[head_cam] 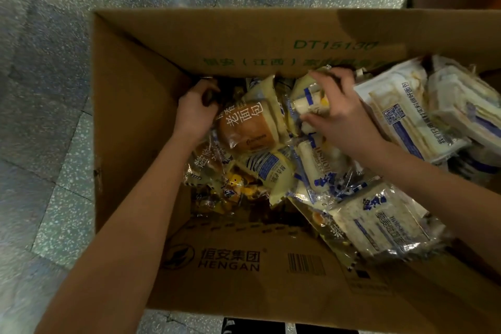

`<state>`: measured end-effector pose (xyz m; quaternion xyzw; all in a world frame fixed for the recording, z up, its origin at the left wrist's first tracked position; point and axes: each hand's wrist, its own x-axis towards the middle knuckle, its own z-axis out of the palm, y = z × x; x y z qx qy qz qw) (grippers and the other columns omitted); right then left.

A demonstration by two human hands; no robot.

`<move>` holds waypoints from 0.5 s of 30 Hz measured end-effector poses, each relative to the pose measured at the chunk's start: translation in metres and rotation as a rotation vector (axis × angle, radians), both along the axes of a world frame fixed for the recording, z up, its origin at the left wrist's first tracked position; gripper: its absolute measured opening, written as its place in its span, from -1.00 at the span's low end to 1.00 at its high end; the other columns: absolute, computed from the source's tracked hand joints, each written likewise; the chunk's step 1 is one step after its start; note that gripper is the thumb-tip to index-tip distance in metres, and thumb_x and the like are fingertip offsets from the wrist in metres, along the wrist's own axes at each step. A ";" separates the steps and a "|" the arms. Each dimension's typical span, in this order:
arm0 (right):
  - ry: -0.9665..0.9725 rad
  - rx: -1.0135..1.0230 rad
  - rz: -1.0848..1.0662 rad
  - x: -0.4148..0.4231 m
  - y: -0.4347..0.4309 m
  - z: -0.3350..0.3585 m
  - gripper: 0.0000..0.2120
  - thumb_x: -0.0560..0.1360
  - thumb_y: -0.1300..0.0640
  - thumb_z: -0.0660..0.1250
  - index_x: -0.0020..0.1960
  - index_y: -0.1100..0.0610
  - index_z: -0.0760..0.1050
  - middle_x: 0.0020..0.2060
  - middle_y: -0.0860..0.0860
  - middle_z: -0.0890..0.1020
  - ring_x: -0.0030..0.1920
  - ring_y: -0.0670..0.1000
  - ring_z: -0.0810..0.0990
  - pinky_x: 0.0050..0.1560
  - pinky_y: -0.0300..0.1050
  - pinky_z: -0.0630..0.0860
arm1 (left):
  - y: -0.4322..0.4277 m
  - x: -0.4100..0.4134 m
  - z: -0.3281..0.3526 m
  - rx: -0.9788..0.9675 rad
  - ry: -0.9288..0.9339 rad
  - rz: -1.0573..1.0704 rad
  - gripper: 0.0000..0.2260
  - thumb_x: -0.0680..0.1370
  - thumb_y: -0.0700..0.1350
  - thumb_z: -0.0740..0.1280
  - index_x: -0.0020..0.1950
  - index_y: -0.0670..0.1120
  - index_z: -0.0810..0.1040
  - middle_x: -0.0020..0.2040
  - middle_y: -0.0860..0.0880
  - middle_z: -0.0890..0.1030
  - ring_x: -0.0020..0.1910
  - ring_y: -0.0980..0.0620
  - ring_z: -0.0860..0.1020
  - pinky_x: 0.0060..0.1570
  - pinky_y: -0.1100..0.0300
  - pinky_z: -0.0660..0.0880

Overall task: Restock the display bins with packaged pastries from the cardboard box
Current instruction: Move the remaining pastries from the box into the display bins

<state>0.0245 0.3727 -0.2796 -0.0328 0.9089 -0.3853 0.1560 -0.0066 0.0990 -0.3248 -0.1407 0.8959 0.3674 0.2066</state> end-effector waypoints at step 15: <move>-0.075 0.046 0.071 -0.012 -0.002 0.042 -0.76 0.53 0.07 0.39 0.18 -0.01 0.50 0.08 -0.21 0.49 -0.05 0.06 0.59 -0.03 -0.09 0.51 | -0.016 0.033 0.070 -0.011 0.226 -0.093 -0.84 0.61 -0.21 0.26 0.15 -0.01 0.48 -0.09 -0.02 0.57 -0.35 0.04 0.48 -0.38 0.03 0.46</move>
